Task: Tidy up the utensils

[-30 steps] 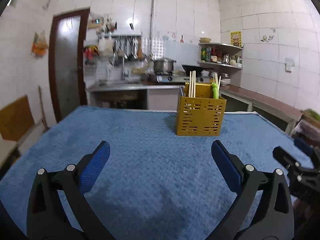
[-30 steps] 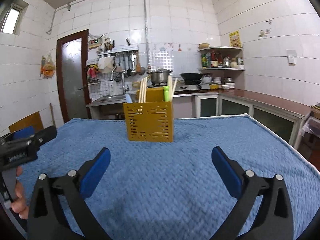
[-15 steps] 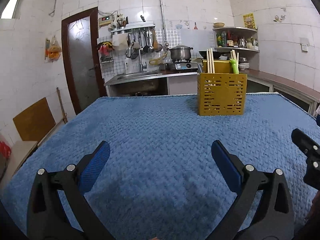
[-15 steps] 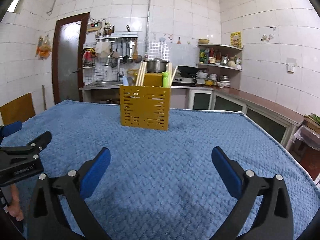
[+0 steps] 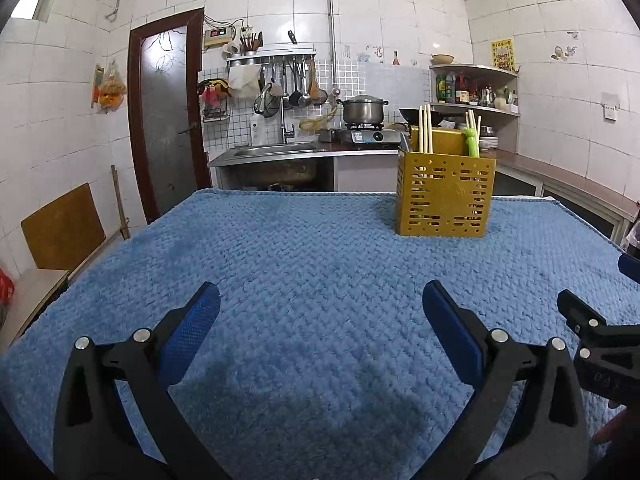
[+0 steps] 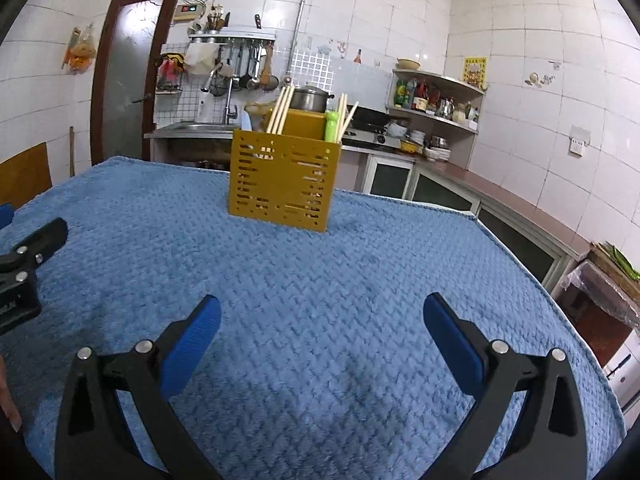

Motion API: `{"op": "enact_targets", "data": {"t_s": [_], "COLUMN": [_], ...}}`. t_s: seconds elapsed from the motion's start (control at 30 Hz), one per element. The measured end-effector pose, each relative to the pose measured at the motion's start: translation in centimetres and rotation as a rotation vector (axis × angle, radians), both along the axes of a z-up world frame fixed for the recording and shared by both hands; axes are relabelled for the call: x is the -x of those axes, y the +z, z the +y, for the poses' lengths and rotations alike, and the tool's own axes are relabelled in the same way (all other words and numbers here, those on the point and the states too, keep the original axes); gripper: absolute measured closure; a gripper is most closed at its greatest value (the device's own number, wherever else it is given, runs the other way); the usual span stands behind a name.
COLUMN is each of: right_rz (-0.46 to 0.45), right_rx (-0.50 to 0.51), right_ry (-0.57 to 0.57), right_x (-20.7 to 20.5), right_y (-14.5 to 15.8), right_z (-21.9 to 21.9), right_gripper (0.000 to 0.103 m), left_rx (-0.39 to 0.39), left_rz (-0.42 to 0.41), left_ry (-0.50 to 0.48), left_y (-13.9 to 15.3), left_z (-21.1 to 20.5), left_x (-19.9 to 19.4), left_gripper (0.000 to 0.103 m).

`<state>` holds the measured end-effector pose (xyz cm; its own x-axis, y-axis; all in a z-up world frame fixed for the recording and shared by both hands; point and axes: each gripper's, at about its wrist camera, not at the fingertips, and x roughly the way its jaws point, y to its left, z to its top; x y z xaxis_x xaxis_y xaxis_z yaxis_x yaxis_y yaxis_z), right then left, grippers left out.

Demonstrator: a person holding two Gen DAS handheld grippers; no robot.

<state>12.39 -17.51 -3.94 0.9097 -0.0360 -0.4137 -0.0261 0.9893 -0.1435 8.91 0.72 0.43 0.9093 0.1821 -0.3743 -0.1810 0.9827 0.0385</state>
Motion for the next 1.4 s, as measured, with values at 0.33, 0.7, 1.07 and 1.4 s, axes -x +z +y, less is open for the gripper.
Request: {"op": "enact_targets", "data": {"t_s": [0.33, 0.7, 1.07, 1.4], "right_rz": [-0.011, -0.035, -0.078, -0.116], "right_rx": [-0.021, -0.087, -0.168, -0.216], "right_ry": [0.065, 0.006, -0.025, -0.050], "right_x": [0.2, 0.4, 0.9, 1.2], "right_y": [0.0, 0.3, 0.7, 1.0], "right_z": [0.0, -1.3, -2.9, -3.9], "right_gripper": [0.004, 0.004, 0.004, 0.004], "left_rx": [-0.013, -0.070, -0.116, -0.103], "left_rz": [-0.003, -0.025, -0.078, -0.067], "left_ry": [-0.011, -0.059, -0.136, -0.143], "left_y": [-0.1, 0.0, 0.2, 0.2], "left_z": [-0.6, -2.0, -3.8, -3.8], "left_x": [0.0, 0.3, 1.2, 0.8], "left_gripper": [0.005, 0.005, 0.005, 0.005]}}
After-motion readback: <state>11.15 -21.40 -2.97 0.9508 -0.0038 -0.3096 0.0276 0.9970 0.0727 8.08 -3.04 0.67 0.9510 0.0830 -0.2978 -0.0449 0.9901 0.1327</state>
